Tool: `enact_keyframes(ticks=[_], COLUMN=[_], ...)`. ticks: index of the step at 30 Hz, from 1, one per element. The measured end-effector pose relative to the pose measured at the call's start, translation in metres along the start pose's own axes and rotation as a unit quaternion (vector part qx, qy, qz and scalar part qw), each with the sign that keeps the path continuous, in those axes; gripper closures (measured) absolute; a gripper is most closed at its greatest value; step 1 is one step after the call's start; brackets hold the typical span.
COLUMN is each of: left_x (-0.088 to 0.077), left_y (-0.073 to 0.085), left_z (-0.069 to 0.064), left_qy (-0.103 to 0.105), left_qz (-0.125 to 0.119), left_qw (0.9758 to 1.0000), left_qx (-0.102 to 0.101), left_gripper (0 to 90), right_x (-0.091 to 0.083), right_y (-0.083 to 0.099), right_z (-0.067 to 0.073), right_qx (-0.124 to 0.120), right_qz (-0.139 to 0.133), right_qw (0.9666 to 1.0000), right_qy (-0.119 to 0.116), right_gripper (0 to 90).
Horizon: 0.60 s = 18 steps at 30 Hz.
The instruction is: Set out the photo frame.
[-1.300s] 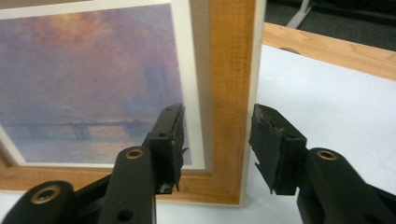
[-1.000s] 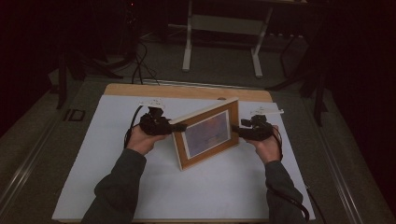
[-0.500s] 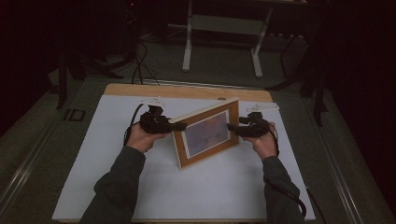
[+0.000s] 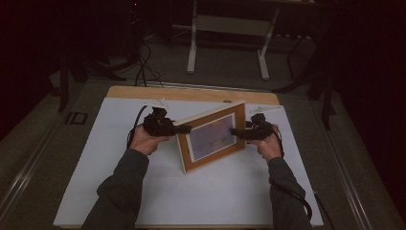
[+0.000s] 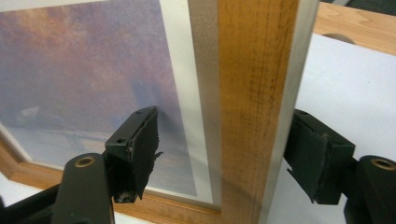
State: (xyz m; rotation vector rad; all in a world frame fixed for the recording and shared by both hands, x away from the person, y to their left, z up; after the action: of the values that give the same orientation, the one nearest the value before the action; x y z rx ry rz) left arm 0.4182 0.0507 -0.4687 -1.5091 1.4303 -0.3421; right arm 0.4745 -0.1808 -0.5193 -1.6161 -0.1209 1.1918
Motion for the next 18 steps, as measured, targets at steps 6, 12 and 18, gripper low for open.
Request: enact_keyframes(ticks=[6,12,18], left_x=[0.0003,0.0005,0.0006], left_y=[-0.0007,-0.0012,-0.002], left_z=[0.0012,0.0026,0.0039], left_qy=[0.002,0.004,0.007], left_qz=[-0.005,-0.006,-0.005], left_qw=[1.0,1.0,1.0], left_qx=[0.001,0.0,-0.001], left_gripper=[76.1,76.1,76.1], right_x=[0.0025,0.0062,0.0099], right_y=[0.002,0.0043,0.0085], right_z=[-0.0015,-0.0012,-0.0009], right_qx=[0.001,-0.002,0.002], right_qz=[-0.001,-0.002,0.0], right_qw=[0.9998,0.9995,0.999], right_qy=[-0.019,-0.032,-0.045], right_gripper=[28.0,25.2,24.3])
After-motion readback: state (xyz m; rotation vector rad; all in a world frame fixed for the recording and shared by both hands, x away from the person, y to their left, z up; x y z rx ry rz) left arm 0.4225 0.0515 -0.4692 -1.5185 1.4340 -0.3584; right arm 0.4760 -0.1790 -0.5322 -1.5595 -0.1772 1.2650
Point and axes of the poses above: each handheld gripper's, and its own axes: x roughly forward along the jaws, y roughly out of its underside, z roughly to its left, the point moved 9 cm from there along x, roughly forward along the jaws, and after that the axes turned 8 degrees about -x, right-handed, at the moved point
